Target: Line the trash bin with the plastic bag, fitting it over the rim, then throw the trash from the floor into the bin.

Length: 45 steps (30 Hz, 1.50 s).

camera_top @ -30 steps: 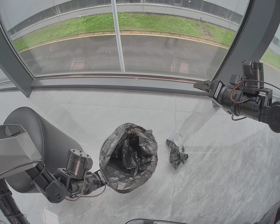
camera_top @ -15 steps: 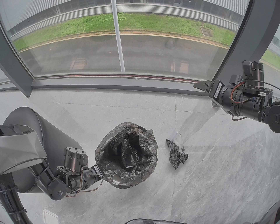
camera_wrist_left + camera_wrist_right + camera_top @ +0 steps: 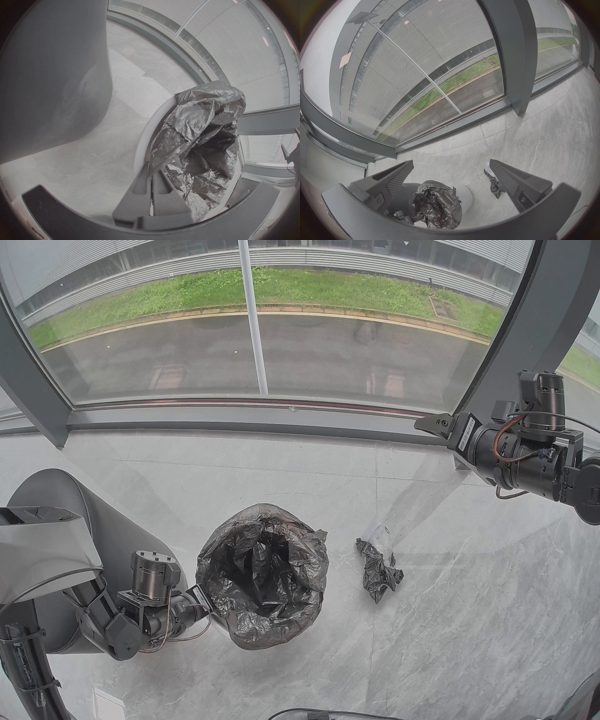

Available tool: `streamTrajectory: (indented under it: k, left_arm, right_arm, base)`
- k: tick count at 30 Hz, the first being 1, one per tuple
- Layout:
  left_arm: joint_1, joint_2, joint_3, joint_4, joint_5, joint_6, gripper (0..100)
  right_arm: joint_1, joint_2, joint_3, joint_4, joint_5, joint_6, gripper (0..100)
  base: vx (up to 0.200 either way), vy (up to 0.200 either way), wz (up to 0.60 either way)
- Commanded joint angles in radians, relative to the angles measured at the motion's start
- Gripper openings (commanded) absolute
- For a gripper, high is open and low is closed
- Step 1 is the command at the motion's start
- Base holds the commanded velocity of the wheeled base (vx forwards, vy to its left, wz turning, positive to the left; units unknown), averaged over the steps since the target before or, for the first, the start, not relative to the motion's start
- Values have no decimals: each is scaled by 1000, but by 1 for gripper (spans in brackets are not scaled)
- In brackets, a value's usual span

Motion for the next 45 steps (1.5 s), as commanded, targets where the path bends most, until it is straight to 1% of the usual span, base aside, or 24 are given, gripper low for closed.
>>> streamTrajectory:
  k: [1, 7, 14, 19, 22, 32, 34, 37, 45]
  left_arm:
    - [4, 3, -7, 0, -1, -1, 0]
    - [1, -31, -8, 2, 1, -1, 0]
    - [-7, -123, 1, 10, 2, -3, 0]
    - [-25, -160, 5, 10, 2, -3, 0]
    - [-27, -155, -1, 10, 4, -1, 0]
    - [-24, -59, -14, 2, 6, 2, 0]
    - [-21, -57, -11, 4, 18, 16, 0]
    - [-19, -57, -7, 4, 59, 48, 0]
    - [-18, -62, -4, 11, 107, 106, 0]
  right_arm:
    - [1, 3, 0, -1, 0, 0, 100]
    - [1, 3, 0, -1, 0, -1, 100]
    - [1, 3, 0, -1, 0, -1, 100]
    - [1, 3, 0, -1, 0, -1, 100]
    - [1, 3, 0, -1, 0, -1, 100]
    - [1, 4, 0, -3, 0, -1, 100]
    - [1, 6, -2, -3, 0, -1, 100]
    - [1, 6, 0, -3, 0, -1, 100]
    - [1, 6, 0, -3, 0, -3, 100]
  base:
    - [0, 0, 0]
    - [0, 0, 0]
    - [0, 0, 0]
    - [0, 0, 0]
    - [0, 0, 0]
    - [0, 0, 0]
    - [0, 0, 0]
    - [0, 0, 0]
    - [0, 0, 0]
